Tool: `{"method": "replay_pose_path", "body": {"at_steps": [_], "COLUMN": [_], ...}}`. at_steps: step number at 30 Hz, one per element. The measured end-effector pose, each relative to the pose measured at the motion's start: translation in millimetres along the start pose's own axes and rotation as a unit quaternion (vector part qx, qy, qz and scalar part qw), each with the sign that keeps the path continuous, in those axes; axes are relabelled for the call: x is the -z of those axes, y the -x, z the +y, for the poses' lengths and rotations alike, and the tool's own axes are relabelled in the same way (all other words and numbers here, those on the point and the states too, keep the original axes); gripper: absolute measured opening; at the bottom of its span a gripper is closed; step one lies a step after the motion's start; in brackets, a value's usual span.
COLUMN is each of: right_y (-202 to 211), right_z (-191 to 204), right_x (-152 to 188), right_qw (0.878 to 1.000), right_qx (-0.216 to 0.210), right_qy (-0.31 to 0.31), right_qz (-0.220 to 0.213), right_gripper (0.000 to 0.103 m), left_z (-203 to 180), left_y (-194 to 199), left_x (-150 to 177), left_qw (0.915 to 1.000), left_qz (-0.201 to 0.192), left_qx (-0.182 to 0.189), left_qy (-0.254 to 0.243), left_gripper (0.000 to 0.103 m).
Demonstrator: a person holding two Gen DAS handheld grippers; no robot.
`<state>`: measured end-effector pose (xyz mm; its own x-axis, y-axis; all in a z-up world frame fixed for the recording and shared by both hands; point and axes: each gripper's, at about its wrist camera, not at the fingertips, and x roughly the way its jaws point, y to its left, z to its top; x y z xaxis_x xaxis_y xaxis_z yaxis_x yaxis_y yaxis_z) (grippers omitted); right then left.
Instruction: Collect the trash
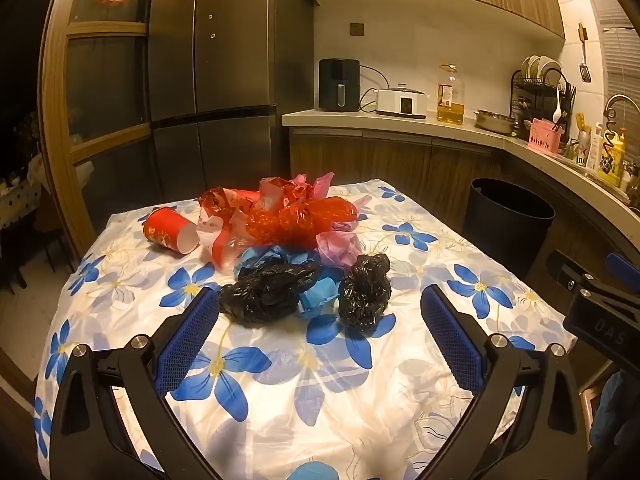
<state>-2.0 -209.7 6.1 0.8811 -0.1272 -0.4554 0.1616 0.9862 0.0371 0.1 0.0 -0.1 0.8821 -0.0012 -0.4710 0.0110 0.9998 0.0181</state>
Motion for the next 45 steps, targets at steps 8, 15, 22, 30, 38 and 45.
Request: {"method": "replay_pose_path", "body": {"at_steps": [8, 15, 22, 30, 38, 45], "right_y": [-0.1, 0.9, 0.3, 0.9, 1.9, 2.2], "right_z": [-0.5, -0.6, -1.0, -1.0, -0.5, -0.6], "right_x": [-0.4, 0.0, -0.4, -0.5, -0.6, -0.5], "right_qw": [1.000, 1.000, 1.000, 1.000, 1.000, 1.000], "right_qx": [0.001, 0.001, 0.001, 0.002, 0.002, 0.002], "right_qy": [0.002, 0.001, 0.001, 0.002, 0.001, 0.001], "right_qz": [0.003, -0.003, -0.003, -0.003, -0.003, -0.004], "right_gripper": [0.098, 0.098, 0.098, 0.098, 0.098, 0.098], "left_z": [-1.6, 0.2, -0.6, -3.2, -2.6, -2.5], "left_y": [0.2, -0.4, -0.5, 0.6, 0.9, 1.1], "left_x": [0.2, -0.2, -0.2, 0.7, 0.5, 0.5], "left_qw": [1.0000, 1.0000, 1.0000, 1.0000, 1.0000, 1.0000], "left_qz": [0.000, 0.002, 0.001, 0.001, 0.001, 0.000], "left_qx": [0.002, 0.003, 0.004, 0.004, 0.005, 0.005], "left_qy": [-0.001, 0.004, 0.004, 0.004, 0.005, 0.007], "left_gripper": [0.097, 0.097, 0.097, 0.097, 0.097, 0.097]}}
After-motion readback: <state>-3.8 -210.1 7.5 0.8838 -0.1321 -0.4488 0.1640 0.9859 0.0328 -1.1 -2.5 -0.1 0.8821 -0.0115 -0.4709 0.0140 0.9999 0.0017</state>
